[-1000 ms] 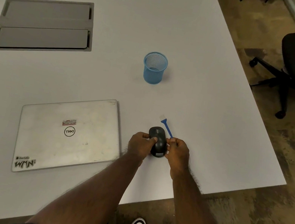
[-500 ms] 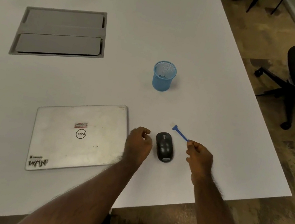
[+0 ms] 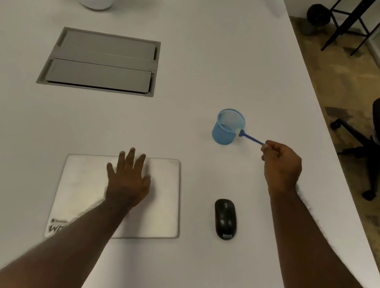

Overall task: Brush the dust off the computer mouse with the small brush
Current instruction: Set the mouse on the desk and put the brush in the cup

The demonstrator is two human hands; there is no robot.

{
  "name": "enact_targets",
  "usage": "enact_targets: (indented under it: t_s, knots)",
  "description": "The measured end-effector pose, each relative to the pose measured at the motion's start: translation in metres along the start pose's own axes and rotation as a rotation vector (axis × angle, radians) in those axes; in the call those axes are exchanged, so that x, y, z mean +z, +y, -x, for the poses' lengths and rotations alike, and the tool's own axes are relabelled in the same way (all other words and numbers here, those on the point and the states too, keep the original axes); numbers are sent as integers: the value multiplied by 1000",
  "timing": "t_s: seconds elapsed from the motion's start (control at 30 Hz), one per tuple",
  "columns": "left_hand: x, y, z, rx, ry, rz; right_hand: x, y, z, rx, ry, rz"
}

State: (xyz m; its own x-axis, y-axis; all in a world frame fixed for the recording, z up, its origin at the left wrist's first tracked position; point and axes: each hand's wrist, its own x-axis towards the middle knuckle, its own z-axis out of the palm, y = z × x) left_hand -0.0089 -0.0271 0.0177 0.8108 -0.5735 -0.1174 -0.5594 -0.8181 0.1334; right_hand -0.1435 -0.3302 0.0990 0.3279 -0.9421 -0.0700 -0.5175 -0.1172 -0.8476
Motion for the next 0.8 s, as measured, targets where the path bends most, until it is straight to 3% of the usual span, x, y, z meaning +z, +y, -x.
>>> enact_targets:
  t_s: [0.17,0.3,0.53,0.8]
  knots:
    - [15,-31,-11,21,-69,-68,30,-26,-25,-105,-5,169]
    - [26,-37,-17,3,-157,-43,51,-39,-41,-87,-2,279]
    - [30,-42,-18,27,-166,-51,79,-42,-41,-65,-53,519]
    - [25,-48,-15,13,-196,-19,83,-37,-18,-78,-143,486]
